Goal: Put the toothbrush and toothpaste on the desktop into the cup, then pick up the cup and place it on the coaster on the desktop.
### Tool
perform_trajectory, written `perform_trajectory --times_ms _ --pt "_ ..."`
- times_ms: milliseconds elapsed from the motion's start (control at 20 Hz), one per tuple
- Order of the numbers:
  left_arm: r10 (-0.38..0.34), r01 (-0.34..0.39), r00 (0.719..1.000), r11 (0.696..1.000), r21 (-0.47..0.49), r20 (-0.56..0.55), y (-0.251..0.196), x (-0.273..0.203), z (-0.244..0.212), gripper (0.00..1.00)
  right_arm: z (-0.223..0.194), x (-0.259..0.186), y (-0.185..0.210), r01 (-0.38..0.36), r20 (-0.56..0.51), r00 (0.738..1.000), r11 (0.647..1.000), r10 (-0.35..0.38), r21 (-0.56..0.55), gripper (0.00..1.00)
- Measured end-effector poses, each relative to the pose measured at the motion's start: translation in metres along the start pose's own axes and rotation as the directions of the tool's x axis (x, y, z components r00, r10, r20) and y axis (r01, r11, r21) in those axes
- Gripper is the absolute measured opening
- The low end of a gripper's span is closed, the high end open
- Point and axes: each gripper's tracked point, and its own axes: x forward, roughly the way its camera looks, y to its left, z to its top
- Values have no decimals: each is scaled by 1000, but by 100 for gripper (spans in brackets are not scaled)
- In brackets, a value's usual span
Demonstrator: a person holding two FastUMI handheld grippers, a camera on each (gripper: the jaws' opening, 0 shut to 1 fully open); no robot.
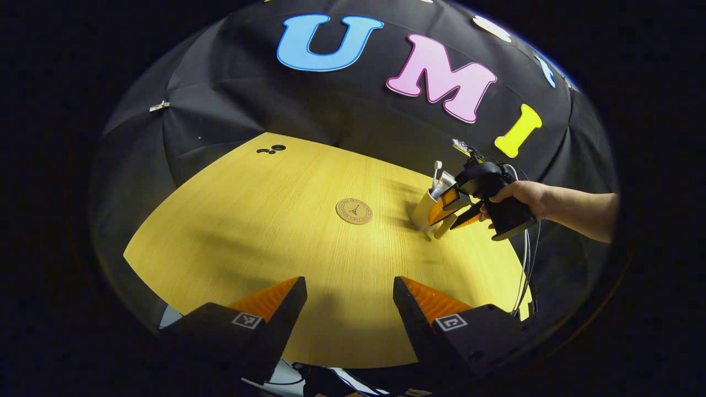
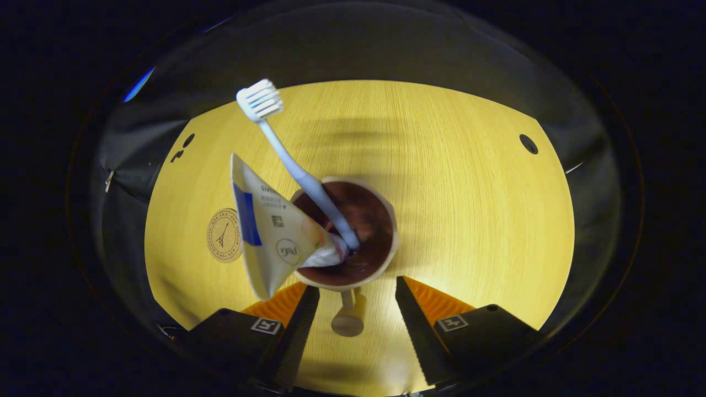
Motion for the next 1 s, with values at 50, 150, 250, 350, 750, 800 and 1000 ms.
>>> perform_trajectory --times_ms 50,150,250,350,750,800,1000 --pt "0 0 1000 1000 1 -6 0 1 0 98 0 2 4 -4 -1 1000 1000 4 0 72" --pt "-6 6 1000 1000 -1 -18 -1 4 -2 98 0 4 8 -1 -1 1000 1000 1 -4 72" --pt "-15 15 999 1000 -2 -29 -3 6 -4 98 0 4 10 5 -2 1000 1000 -5 -5 56" --pt "-24 24 999 1000 1 -37 -5 7 -5 98 -1 1 8 15 3 1000 1000 -15 -19 43" --pt "-44 45 998 999 9 -48 -11 10 -5 98 -4 3 8 37 14 999 995 -36 -88 22" --pt "-45 46 998 999 8 -48 -10 10 -5 98 -5 2 8 38 17 999 994 -37 -104 22" --pt "-48 48 998 999 -4 -51 -6 8 -7 98 8 -10 20 26 92 996 996 -18 -89 22"
